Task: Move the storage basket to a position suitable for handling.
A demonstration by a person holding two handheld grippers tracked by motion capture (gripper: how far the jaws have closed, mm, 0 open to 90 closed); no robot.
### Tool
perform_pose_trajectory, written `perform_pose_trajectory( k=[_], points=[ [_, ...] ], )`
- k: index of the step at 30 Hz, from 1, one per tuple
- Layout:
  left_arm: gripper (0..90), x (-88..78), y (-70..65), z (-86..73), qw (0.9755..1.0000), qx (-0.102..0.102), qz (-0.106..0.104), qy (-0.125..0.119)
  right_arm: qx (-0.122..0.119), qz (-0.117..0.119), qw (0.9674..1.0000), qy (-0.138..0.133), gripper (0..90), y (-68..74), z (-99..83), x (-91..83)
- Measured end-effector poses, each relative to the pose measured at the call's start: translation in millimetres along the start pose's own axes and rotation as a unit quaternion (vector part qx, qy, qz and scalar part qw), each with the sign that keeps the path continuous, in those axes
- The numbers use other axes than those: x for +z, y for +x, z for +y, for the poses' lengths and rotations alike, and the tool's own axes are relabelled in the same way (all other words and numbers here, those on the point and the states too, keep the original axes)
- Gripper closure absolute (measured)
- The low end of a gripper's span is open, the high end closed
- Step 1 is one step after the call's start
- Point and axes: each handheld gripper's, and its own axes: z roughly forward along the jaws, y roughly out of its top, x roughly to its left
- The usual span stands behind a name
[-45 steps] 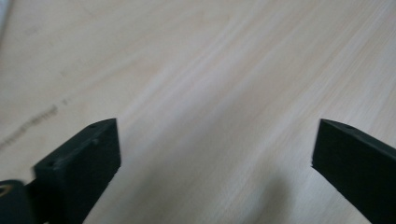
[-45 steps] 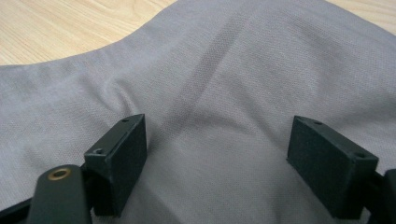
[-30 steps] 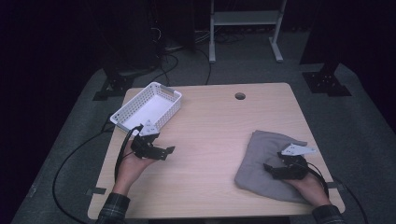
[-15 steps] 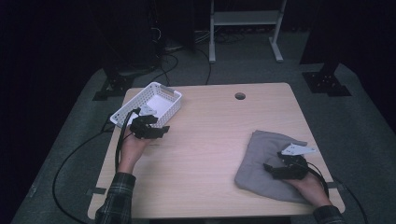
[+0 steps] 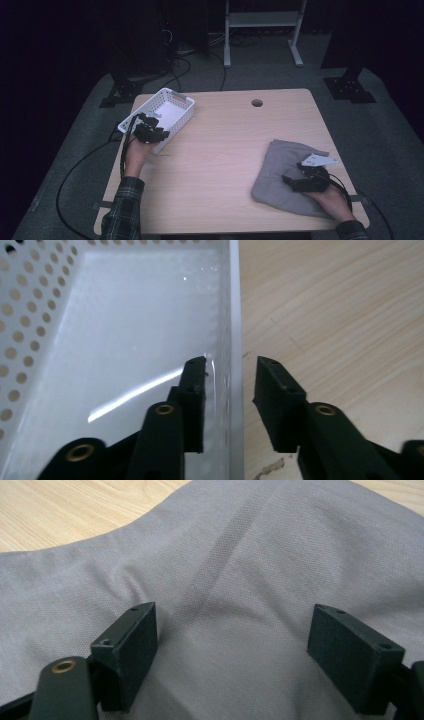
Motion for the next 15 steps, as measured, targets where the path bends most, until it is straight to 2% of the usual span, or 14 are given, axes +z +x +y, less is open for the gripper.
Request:
perform_pose_trajectory(
  k=[6, 15],
  points=[
    [82.3, -0.6, 0.6, -1.1, 0.9999, -0.004, -0.008, 0.011, -0.001, 0.0, 1.0, 0.0, 18.8, 0.1, -0.1, 0.0],
    [83.5, -3.7, -10.1, 1.1, 0.9996, 0.006, -0.012, 0.027, -0.001, 0.0, 1.0, 0.0, 18.8, 0.0, -0.1, 0.0]
  ],
)
